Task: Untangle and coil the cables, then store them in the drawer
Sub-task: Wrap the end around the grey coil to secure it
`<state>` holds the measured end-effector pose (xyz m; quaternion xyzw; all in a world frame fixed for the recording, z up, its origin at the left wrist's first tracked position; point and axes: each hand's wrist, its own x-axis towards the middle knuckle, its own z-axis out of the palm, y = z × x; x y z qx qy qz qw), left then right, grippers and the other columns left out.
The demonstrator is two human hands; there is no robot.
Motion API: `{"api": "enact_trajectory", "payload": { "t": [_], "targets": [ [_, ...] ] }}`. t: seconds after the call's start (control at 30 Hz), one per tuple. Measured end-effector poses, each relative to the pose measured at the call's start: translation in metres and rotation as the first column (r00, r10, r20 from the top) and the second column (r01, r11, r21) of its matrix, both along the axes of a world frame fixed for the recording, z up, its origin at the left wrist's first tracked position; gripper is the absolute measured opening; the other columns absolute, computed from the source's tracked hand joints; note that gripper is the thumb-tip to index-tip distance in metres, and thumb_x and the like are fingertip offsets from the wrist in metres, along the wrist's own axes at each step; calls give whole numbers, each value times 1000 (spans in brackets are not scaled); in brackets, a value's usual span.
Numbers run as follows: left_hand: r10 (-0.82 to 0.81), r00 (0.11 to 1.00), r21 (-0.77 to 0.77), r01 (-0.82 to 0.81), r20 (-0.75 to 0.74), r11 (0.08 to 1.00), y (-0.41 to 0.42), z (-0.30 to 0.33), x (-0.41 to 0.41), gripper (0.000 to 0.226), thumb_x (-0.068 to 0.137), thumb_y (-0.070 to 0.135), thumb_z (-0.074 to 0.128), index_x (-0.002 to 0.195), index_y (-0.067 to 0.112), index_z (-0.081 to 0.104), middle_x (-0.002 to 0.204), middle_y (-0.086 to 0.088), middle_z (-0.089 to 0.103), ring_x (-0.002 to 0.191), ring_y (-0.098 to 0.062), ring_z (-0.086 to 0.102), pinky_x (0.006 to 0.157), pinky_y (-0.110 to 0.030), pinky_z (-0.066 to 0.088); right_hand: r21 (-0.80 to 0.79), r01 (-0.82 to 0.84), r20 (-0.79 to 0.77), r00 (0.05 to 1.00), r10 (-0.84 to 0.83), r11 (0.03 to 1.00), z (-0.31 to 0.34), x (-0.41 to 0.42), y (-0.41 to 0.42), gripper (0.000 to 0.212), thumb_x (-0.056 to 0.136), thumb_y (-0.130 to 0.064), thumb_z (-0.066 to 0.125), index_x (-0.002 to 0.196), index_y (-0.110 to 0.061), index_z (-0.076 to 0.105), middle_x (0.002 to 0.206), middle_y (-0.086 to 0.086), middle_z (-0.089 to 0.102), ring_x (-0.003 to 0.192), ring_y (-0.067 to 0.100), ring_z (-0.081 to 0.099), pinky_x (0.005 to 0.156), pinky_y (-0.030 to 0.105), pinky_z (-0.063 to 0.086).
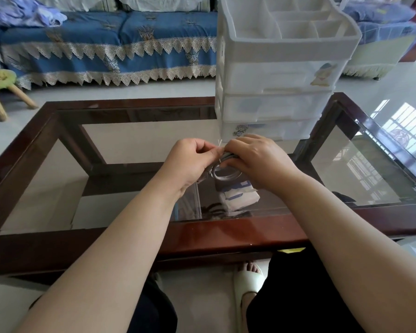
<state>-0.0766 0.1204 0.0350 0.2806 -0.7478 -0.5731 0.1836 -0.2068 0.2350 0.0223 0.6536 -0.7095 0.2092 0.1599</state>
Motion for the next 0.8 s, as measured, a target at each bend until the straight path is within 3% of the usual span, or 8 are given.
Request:
{"api": "enact_trajectory", "payload": {
  "t": [0.13,0.2,0.33,0.4,0.47,0.57,0.7,0.8],
  "targets": [
    [4,1000,-34,-3,16,999,4,-6,-1,9,89,25,69,82,19,70,76,-1,72,71,-16,68,66,-27,57,88,-8,-64,998,14,996,0,-5,2,24,86,-34,57,87,-11,63,74,3,64,68,28,59,65,34,46],
    [18,1000,59,-19,22,998,7,-12,-3,11,89,21,69,80,18,69,72,0,71,65,-12,66,61,-24,53,127,-16,-82,996,27,992,0,-7,6,22,86,-36,57,86,-14,62,73,1,63,69,27,59,66,34,45],
    [117,993,249,-106,-30,963,18,-21,-9,3,89,15,69,86,15,68,80,-6,71,70,-17,67,60,-23,51,177,0,-107,994,19,984,0,-9,9,40,84,-49,38,85,-17,63,72,-2,63,70,25,60,68,34,45],
    [160,987,351,-140,-28,926,23,-27,-13,18,87,14,71,101,19,62,88,-8,70,73,-17,68,58,-19,49,205,16,-147,989,14,979,-4,-10,11,40,84,-47,36,86,-18,63,71,-2,63,70,25,62,69,35,46],
    [153,988,415,-148,20,898,22,-33,-16,33,86,14,73,113,21,57,96,-10,70,82,-19,69,65,-22,50,207,28,-182,983,10,978,-8,-11,13,37,86,-44,36,87,-18,62,71,-3,62,70,24,62,71,36,48],
    [75,995,380,-94,63,920,18,-34,-16,6,87,10,70,92,10,66,85,-9,69,79,-21,64,74,-31,51,210,41,-224,975,7,977,-11,-11,13,30,87,-38,37,85,-19,60,69,-5,59,67,23,60,73,36,46],
    [35,993,350,-73,116,934,13,-34,-13,10,89,8,67,79,11,66,78,-9,67,79,-23,61,85,-38,49,198,36,-286,958,23,980,-16,-7,9,18,88,-31,47,82,-19,59,65,-6,55,64,23,56,75,35,43],
    [55,978,76,-72,203,994,10,-32,-12,11,92,15,66,81,13,68,83,-8,70,84,-23,65,81,-32,51,169,21,-312,950,34,985,-17,-6,7,12,86,-30,60,85,-18,61,65,-4,56,64,24,55,76,37,44]
  ]
}}
